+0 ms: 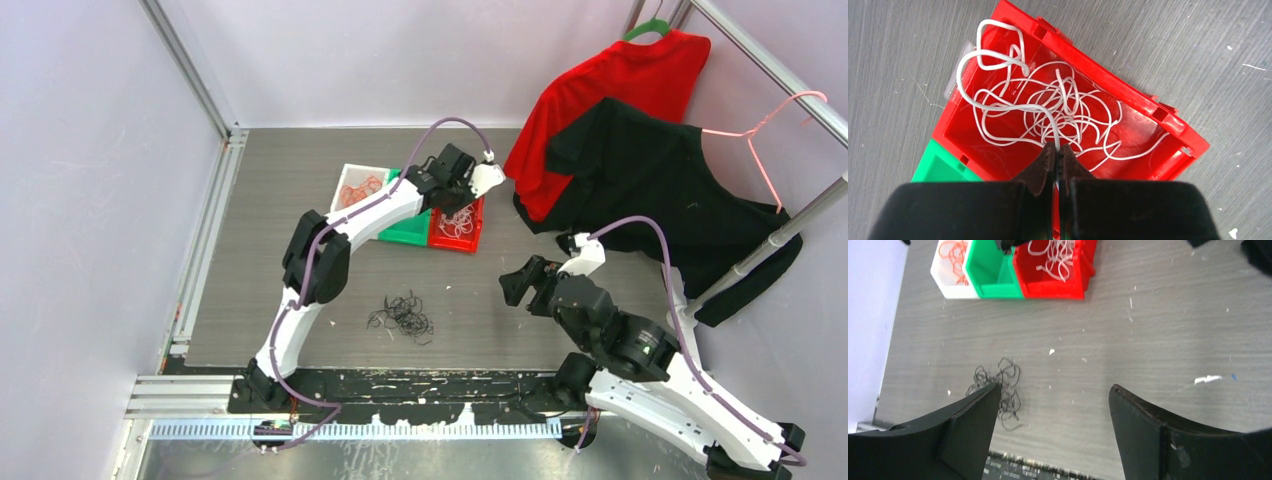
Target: Untangle the cables
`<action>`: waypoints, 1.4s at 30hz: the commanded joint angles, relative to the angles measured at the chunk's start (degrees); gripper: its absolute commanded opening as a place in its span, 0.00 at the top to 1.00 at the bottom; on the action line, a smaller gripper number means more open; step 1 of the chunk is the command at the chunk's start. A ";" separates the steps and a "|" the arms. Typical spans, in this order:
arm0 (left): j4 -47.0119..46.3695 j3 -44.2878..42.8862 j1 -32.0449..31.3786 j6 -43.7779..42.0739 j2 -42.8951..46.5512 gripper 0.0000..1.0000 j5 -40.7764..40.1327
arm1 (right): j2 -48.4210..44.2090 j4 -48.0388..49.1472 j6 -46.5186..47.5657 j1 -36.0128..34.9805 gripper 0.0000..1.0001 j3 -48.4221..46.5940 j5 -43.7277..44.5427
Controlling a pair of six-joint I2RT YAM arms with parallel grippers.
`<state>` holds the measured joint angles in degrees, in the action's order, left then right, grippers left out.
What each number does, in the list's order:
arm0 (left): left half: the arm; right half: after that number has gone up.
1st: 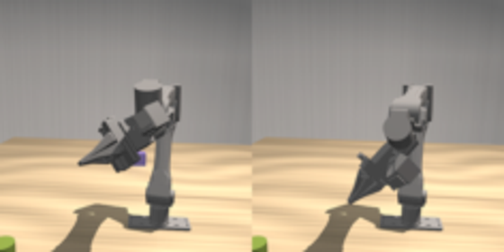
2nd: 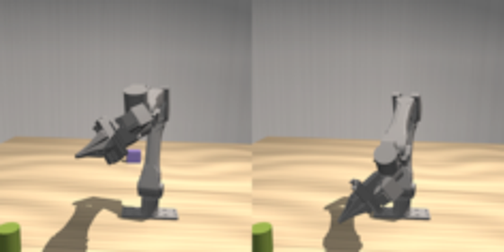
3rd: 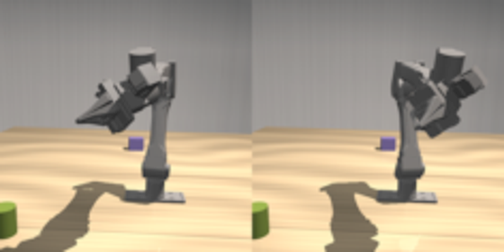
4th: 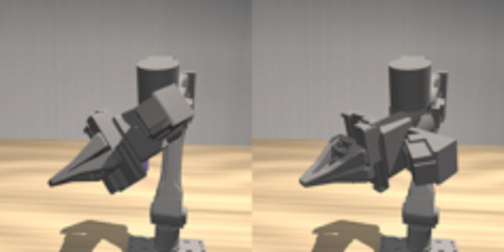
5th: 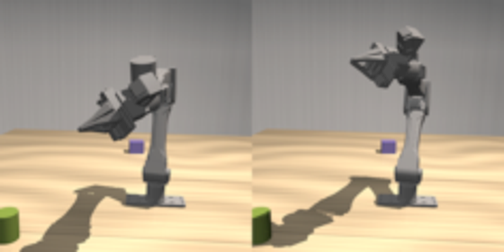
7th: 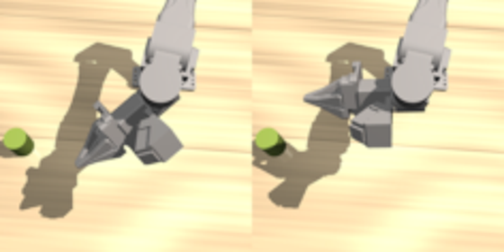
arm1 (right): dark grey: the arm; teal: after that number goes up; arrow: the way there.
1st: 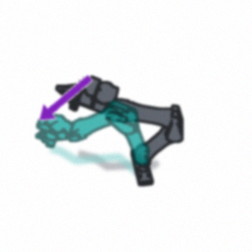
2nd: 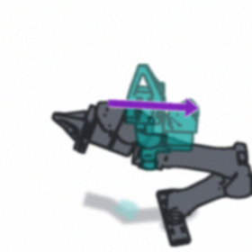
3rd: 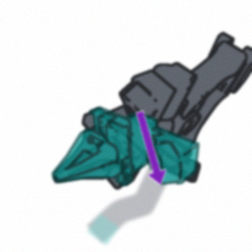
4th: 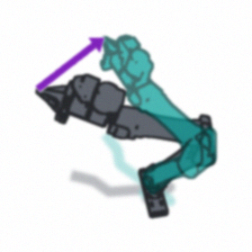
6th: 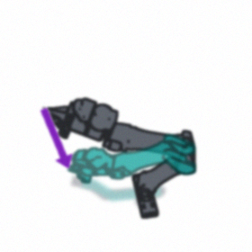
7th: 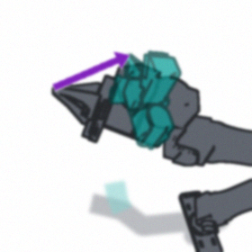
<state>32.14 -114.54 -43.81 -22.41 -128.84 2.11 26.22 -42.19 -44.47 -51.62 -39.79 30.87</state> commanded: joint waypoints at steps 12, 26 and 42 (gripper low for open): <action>9.48 -6.09 4.24 4.82 1.93 0.33 15.60 | 5.07 -8.85 1.90 0.11 0.13 -9.40 -1.45; 27.91 -10.51 10.50 3.95 15.74 0.08 36.91 | 11.58 9.23 10.85 0.11 0.13 -6.60 -2.27; 22.38 47.41 21.42 -3.61 54.28 0.25 36.80 | 45.03 45.58 18.63 -2.89 0.29 0.88 -33.23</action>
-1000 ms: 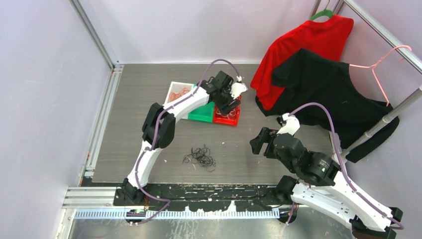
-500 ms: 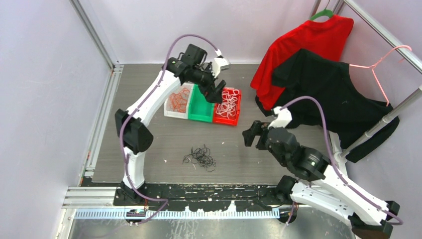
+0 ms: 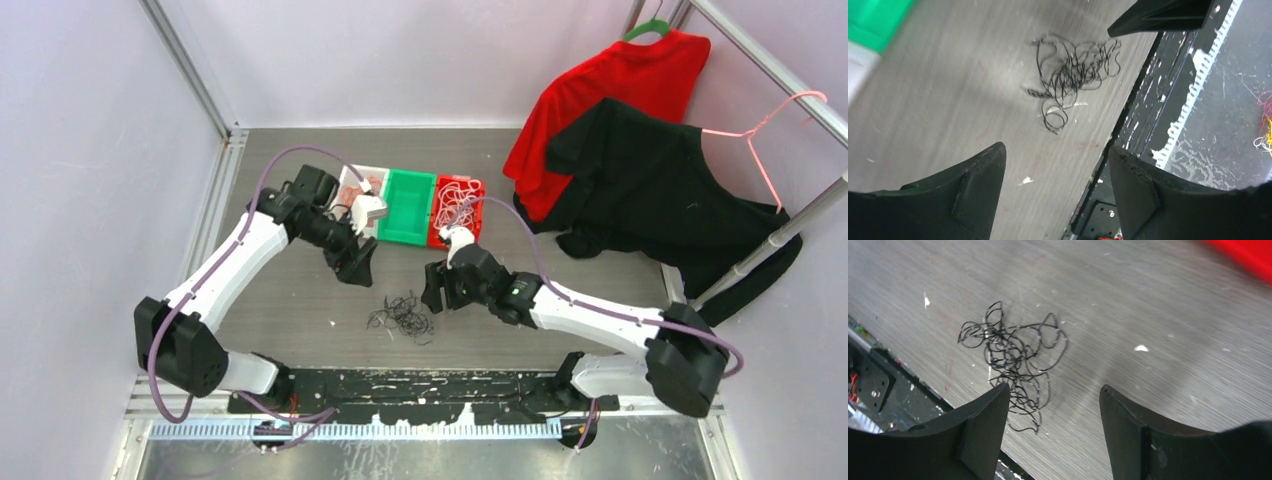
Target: Untangle the cables
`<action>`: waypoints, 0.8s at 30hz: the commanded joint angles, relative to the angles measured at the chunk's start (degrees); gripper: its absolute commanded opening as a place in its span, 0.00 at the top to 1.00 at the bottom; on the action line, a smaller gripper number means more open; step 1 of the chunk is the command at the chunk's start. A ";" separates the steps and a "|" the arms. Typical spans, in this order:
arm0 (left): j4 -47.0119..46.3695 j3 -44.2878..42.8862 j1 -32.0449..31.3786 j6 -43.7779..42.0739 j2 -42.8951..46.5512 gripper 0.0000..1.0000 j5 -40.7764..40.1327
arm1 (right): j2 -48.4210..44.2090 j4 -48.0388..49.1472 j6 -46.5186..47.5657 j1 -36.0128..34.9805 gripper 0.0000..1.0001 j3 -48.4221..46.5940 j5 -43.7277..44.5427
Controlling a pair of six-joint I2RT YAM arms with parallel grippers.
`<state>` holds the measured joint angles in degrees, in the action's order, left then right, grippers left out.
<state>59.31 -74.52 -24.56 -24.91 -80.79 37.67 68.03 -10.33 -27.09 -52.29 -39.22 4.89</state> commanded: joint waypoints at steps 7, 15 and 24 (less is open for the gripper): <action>-11.67 16.02 6.47 1.07 13.44 0.23 1.42 | 17.46 14.24 4.44 -8.11 0.27 -5.84 -4.48; -11.23 18.31 7.84 -1.51 14.56 0.21 -0.10 | 15.55 16.39 3.93 -8.41 0.67 -4.78 5.61; -10.87 18.01 7.84 -2.09 13.18 0.38 4.80 | 6.45 21.81 0.86 -7.12 0.81 -0.69 -2.21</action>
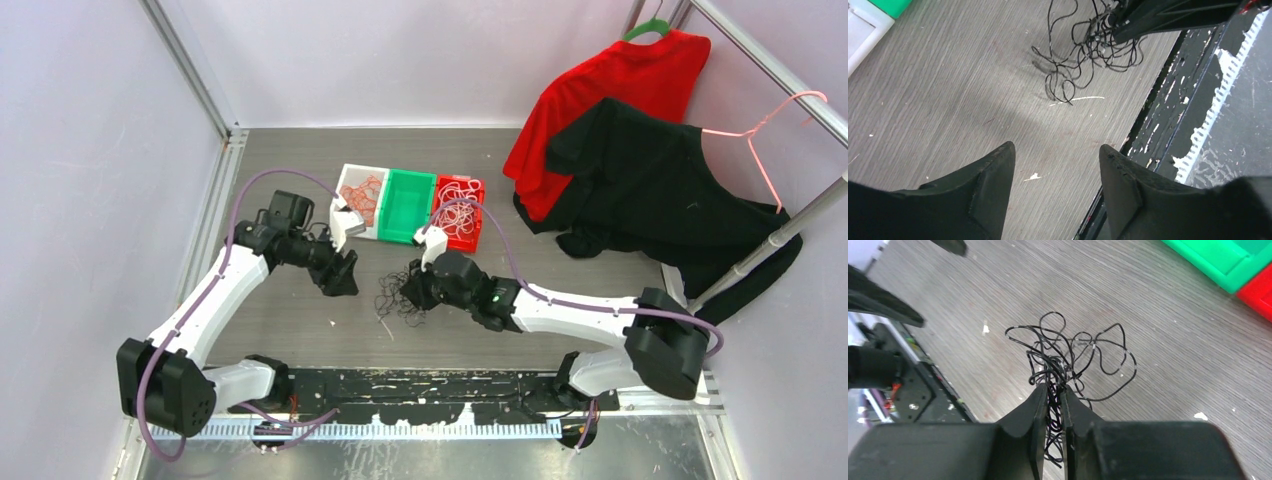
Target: Untangle the cables
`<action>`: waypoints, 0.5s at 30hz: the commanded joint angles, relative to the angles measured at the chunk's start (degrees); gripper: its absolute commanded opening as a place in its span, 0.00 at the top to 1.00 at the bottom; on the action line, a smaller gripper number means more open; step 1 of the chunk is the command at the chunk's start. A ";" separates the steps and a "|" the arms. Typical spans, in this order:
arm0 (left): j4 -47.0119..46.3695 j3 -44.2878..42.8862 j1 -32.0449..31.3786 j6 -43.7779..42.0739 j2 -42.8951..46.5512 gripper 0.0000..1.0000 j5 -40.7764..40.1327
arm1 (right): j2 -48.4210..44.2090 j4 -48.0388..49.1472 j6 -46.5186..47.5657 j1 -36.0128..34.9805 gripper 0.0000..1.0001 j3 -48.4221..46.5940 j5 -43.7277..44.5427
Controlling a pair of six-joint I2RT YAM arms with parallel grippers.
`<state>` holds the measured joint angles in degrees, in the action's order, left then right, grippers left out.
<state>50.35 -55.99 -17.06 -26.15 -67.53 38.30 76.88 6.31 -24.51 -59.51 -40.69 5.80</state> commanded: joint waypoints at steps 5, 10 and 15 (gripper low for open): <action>-2.80 -0.42 0.34 1.25 -0.29 0.46 7.61 | -5.52 7.40 -3.57 0.05 0.82 2.04 -5.41; -5.97 -0.24 0.22 4.35 -0.31 0.38 10.65 | -9.92 9.21 -5.99 0.15 0.81 3.11 -5.98; -7.15 0.62 0.24 6.97 -0.91 0.31 15.29 | -14.52 10.91 -8.87 0.25 0.80 3.82 -6.22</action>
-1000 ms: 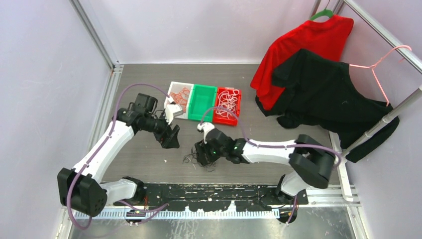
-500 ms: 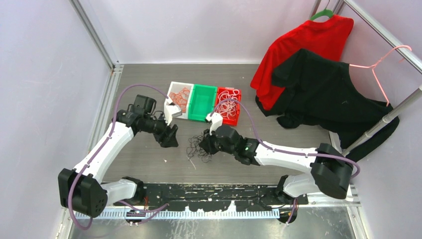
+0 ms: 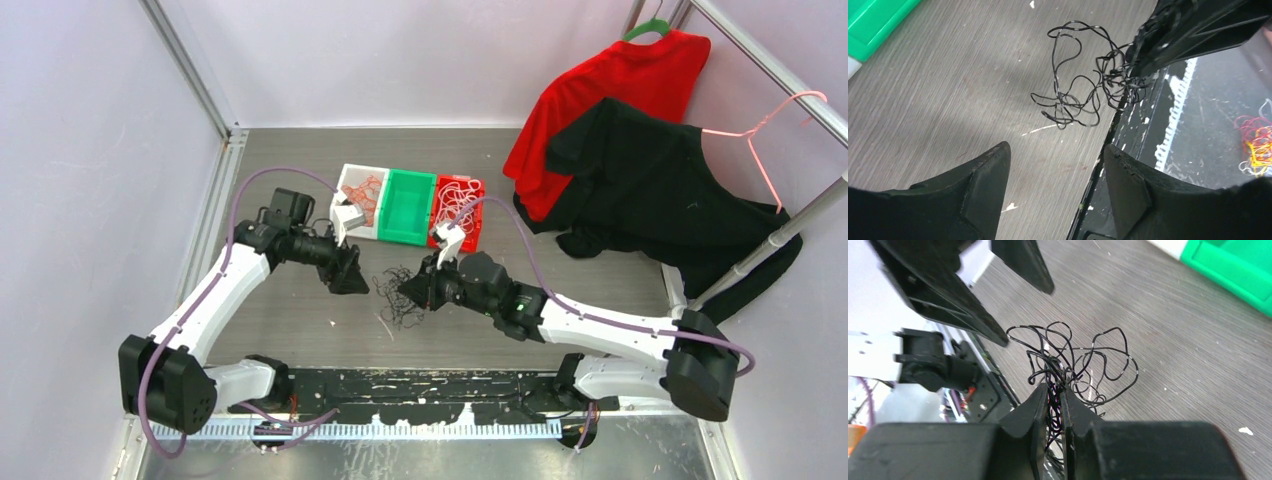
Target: Untangle the cables
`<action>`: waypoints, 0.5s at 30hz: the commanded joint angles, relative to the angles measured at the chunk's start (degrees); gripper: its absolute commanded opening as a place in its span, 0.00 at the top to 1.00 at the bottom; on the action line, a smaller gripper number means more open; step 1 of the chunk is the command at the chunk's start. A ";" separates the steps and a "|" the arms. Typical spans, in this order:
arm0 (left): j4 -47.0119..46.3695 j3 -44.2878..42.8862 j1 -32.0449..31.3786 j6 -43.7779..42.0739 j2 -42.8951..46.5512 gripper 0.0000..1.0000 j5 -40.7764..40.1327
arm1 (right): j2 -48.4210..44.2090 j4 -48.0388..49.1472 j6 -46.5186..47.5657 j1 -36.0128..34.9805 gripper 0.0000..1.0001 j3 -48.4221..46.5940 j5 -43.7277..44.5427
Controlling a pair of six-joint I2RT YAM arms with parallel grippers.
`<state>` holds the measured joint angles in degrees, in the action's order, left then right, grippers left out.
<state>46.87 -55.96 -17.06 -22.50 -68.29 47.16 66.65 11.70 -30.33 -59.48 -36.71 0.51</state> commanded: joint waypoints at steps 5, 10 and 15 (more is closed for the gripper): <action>-5.64 1.70 0.31 7.55 0.16 0.27 11.90 | -8.18 5.32 -4.11 0.33 0.80 -1.47 -0.61; -8.05 2.28 0.29 12.01 0.80 0.27 14.40 | -10.81 6.86 -6.21 0.82 0.80 -2.69 -0.88; -9.71 1.83 0.35 16.33 1.47 0.28 15.48 | -13.19 10.94 -10.14 1.39 0.80 -1.64 -0.17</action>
<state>41.04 -53.56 -17.06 -10.83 -68.42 58.52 56.16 15.42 -36.40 -58.65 -36.75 0.08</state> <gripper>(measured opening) 0.732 0.205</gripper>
